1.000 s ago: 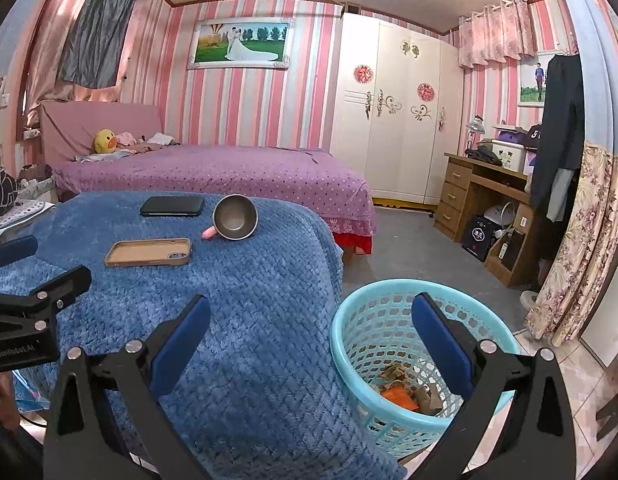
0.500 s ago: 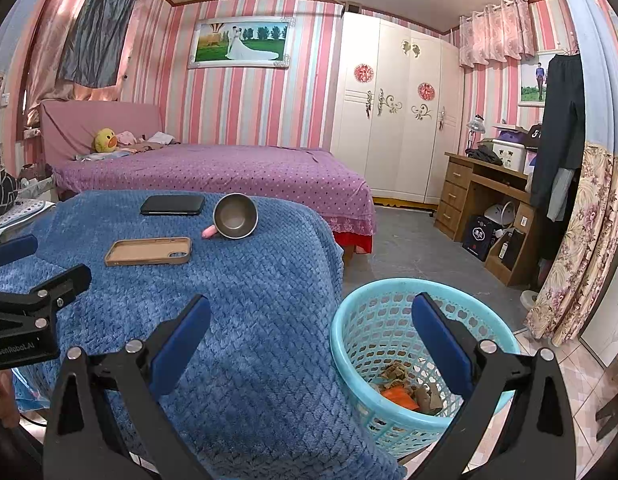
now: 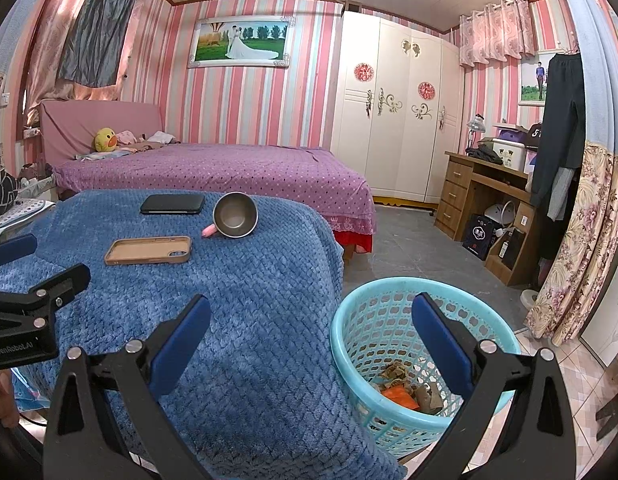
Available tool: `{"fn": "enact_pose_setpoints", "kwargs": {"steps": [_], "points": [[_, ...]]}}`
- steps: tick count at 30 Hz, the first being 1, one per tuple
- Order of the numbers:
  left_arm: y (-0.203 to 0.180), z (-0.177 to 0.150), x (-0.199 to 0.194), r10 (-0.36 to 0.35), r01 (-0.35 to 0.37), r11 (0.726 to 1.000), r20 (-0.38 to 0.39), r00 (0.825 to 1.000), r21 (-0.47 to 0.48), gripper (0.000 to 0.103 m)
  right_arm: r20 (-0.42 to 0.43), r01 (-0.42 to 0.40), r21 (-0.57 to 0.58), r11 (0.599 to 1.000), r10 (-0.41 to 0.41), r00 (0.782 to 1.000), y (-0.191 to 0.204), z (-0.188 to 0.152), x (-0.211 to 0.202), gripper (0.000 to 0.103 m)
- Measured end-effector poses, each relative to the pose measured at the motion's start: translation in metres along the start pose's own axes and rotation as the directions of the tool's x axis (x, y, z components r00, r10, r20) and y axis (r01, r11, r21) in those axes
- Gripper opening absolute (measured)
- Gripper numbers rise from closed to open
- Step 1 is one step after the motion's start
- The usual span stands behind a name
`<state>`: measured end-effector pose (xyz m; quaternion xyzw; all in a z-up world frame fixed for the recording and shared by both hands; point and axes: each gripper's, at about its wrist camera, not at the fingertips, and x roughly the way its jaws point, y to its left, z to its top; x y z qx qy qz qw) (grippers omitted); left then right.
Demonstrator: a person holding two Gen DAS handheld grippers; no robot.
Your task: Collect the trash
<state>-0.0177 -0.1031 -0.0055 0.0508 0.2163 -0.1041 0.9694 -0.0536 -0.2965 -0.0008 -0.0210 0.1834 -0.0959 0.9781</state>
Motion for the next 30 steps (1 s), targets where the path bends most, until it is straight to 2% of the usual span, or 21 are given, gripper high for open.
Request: {"fn": "enact_pose_setpoints", "kwargs": {"steps": [30], "points": [[0.0012,-0.0009,0.0015,0.003,-0.003,1.000,0.002,1.000,-0.002,0.097,-0.001,0.000,0.000,1.000,0.000,1.000,-0.0013,0.0004,0.0001,0.098]]}}
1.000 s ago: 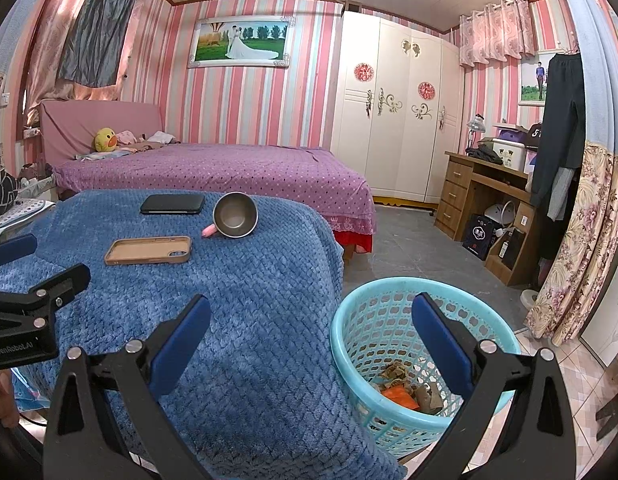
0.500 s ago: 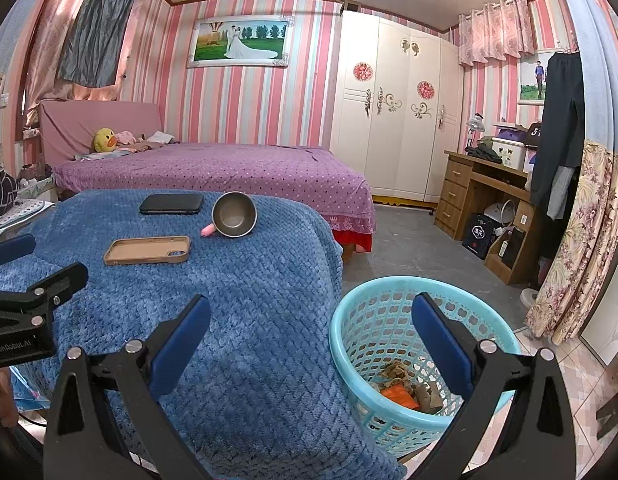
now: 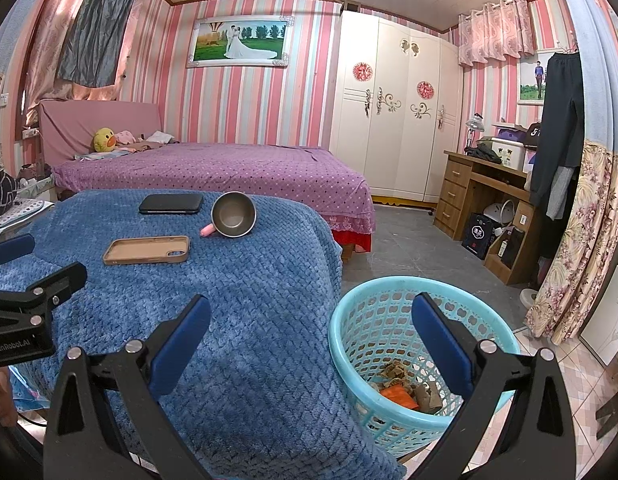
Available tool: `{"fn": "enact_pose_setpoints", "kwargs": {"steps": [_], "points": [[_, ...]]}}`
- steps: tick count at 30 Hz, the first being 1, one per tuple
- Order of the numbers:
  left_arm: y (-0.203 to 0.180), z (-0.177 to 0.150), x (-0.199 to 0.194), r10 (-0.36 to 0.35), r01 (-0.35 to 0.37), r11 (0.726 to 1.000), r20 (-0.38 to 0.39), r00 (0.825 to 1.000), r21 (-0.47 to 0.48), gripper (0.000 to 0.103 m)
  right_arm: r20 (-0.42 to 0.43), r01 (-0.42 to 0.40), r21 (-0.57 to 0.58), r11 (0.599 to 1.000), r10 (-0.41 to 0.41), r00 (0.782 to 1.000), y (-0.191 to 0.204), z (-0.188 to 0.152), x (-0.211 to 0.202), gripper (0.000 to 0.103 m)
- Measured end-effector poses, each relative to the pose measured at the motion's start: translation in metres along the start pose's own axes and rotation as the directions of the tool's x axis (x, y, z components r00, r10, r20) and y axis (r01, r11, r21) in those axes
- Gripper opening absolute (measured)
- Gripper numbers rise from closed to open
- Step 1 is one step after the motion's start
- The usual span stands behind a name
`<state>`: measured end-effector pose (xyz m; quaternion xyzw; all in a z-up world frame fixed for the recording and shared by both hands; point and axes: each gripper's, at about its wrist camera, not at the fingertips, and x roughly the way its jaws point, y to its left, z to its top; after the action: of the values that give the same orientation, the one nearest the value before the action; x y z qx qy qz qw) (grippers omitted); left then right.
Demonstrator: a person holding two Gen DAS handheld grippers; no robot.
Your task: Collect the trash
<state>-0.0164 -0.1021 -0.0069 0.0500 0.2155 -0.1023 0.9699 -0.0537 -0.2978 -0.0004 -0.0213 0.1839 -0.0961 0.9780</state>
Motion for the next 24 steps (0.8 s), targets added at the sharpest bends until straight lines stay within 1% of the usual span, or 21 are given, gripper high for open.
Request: {"fn": "enact_pose_setpoints", "kwargs": {"steps": [24], "points": [[0.0001,-0.0002,0.0013,0.002,-0.002,1.000,0.001,1.000,-0.003,0.097,0.000,0.001,-0.001,1.000,-0.001,1.000,-0.0003,0.0004,0.0001,0.098]]}}
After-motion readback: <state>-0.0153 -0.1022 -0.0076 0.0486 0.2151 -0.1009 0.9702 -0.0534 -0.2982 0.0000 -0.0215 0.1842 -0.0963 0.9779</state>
